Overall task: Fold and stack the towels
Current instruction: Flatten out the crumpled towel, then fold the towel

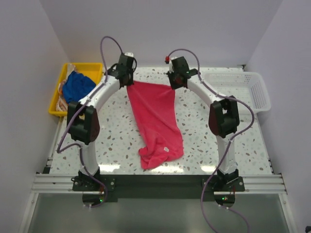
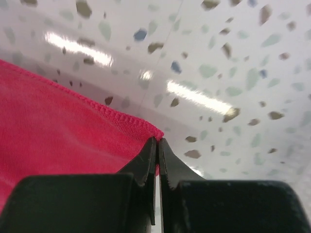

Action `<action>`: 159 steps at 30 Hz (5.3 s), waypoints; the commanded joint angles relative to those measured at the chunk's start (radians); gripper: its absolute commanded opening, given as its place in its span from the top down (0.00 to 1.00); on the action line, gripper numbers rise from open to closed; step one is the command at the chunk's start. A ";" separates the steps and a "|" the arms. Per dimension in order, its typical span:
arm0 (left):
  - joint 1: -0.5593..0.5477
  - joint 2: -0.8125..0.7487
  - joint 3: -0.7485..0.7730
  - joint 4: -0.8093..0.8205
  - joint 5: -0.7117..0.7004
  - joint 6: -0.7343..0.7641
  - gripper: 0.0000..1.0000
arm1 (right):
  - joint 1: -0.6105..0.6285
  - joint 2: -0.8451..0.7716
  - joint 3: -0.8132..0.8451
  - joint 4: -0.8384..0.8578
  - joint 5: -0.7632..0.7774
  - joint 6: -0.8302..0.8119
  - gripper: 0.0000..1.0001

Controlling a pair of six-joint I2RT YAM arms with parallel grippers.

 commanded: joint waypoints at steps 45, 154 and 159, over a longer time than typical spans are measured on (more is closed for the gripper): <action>-0.036 -0.508 0.316 0.078 -0.148 0.347 1.00 | -0.057 -0.698 0.177 0.064 0.115 -0.122 1.00; 0.132 -0.534 -0.582 0.000 0.249 -0.087 1.00 | 0.002 -0.510 -0.604 0.034 -0.131 0.125 1.00; 0.109 -0.605 -0.578 -0.049 0.237 -0.113 1.00 | 0.003 -0.584 -0.605 0.000 -0.125 0.134 1.00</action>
